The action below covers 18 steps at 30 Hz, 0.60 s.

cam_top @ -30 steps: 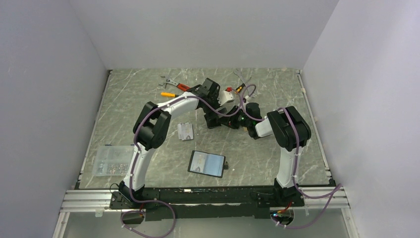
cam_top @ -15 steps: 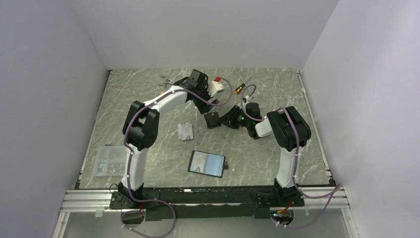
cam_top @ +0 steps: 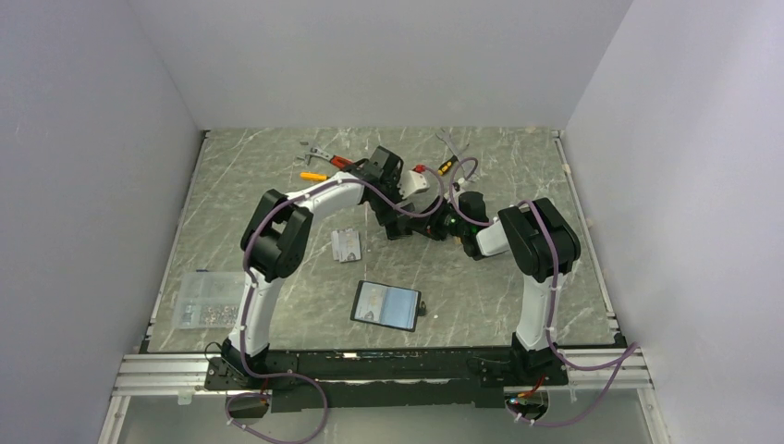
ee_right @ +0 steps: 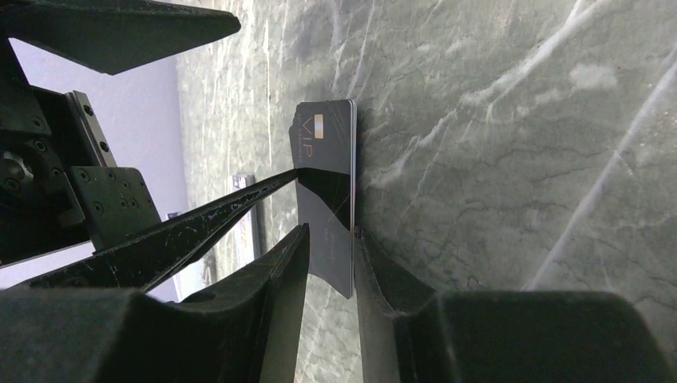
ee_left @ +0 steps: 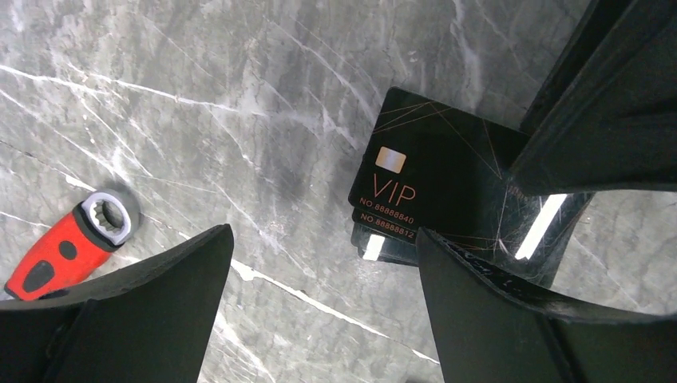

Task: Put the credit cards into the card holder
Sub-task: Pick up the credit card from the center of the board.

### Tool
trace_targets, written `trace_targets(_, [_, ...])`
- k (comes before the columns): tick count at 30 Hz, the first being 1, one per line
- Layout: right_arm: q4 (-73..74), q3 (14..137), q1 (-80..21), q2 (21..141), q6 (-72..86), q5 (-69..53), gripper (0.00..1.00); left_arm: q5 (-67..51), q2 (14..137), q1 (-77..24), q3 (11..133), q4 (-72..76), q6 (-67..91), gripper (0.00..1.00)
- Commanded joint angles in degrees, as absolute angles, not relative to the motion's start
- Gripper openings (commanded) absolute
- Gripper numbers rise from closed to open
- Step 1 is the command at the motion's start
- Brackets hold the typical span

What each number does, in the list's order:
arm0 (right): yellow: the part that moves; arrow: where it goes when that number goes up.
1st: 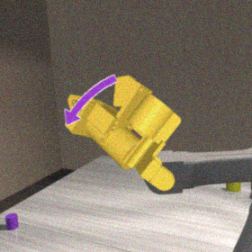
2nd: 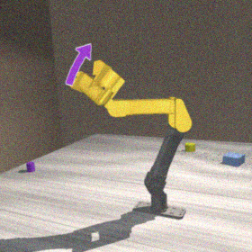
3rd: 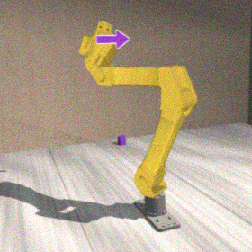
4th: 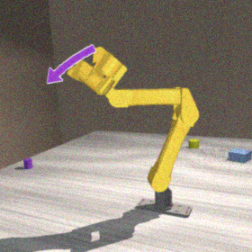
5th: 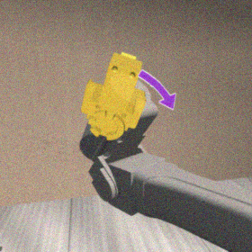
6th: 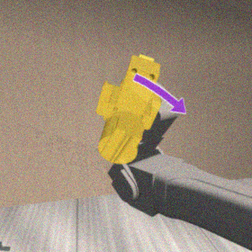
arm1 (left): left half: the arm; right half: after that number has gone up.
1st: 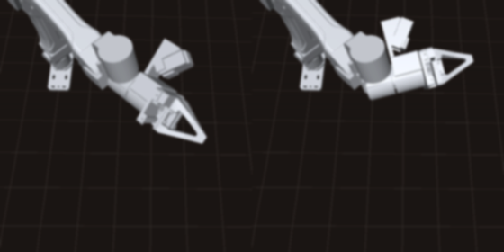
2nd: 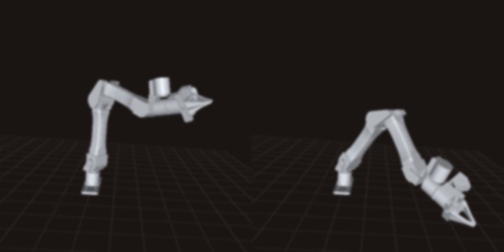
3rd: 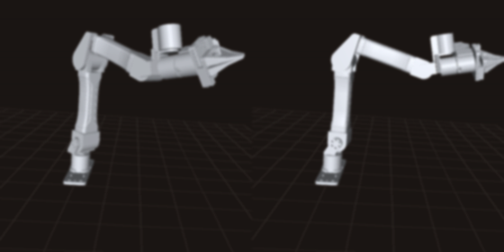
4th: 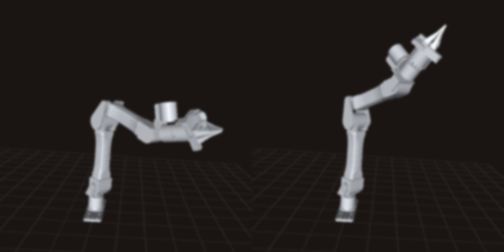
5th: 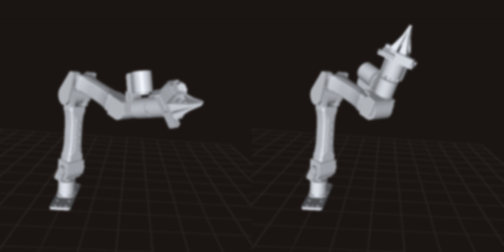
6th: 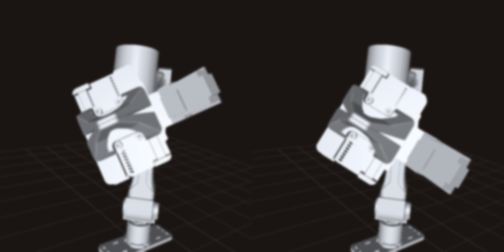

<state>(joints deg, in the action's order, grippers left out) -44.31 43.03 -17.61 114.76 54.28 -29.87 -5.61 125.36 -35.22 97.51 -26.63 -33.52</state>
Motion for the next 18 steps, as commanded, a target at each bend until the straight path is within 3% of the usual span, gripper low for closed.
trace_targets(1, [-37.62, 40.72, -17.35, 116.95, 51.85, -23.81, 0.32, -3.33, 126.93, -36.33, 97.23, -24.52, -34.82, 0.91])
trace_targets(18, [-43.27, 38.33, -17.36, 117.8, 55.08, -24.55, 0.27, -6.32, 126.18, -39.96, 95.6, -24.43, -34.22, 0.9])
